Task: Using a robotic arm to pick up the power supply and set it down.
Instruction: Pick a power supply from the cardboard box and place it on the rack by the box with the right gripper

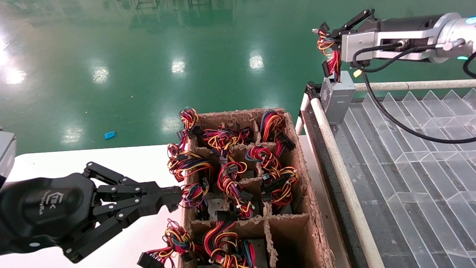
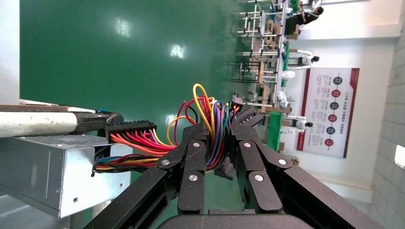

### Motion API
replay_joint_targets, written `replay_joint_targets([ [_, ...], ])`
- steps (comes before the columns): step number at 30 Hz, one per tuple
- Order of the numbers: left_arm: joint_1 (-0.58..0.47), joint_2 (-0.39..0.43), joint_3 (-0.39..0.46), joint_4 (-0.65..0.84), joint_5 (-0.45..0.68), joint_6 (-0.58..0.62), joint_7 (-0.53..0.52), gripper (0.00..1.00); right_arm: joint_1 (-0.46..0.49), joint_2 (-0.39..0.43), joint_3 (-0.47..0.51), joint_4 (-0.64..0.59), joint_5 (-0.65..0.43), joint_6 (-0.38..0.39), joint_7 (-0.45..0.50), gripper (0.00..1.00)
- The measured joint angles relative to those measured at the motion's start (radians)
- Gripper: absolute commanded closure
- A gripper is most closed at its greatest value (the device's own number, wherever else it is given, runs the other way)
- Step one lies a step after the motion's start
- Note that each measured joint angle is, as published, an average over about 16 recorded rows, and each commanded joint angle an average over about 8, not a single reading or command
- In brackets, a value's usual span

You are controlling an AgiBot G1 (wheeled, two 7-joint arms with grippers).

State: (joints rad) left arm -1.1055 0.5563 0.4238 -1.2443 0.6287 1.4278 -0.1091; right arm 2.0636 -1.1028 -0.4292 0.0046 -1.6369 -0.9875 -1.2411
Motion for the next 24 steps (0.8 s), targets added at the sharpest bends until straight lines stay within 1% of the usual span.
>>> replay_joint_targets([
  [12,0.0,0.0,0.0,0.0,0.0,0.0,0.0,1.0,-0.03,-0.014,-0.003,-0.015,-0.004,0.036,0.012,1.0],
  [13,0.0,0.0,0.0,0.0,0.0,0.0,0.0,1.0,-0.031,-0.014,-0.003,-0.015,-0.004,0.038,0.013,0.95],
  [20,0.0,0.0,0.0,0.0,0.0,0.0,0.0,1.0,-0.034,-0.011,0.0,-0.014,0.001,0.043,0.023,0.09],
  [21,0.0,0.0,0.0,0.0,0.0,0.0,0.0,1.0,-0.034,-0.011,0.001,-0.014,0.002,0.043,0.025,0.01],
  [24,0.0,0.0,0.0,0.0,0.0,0.0,0.0,1.0,-0.035,-0.009,0.003,-0.013,0.005,0.042,0.028,0.0],
])
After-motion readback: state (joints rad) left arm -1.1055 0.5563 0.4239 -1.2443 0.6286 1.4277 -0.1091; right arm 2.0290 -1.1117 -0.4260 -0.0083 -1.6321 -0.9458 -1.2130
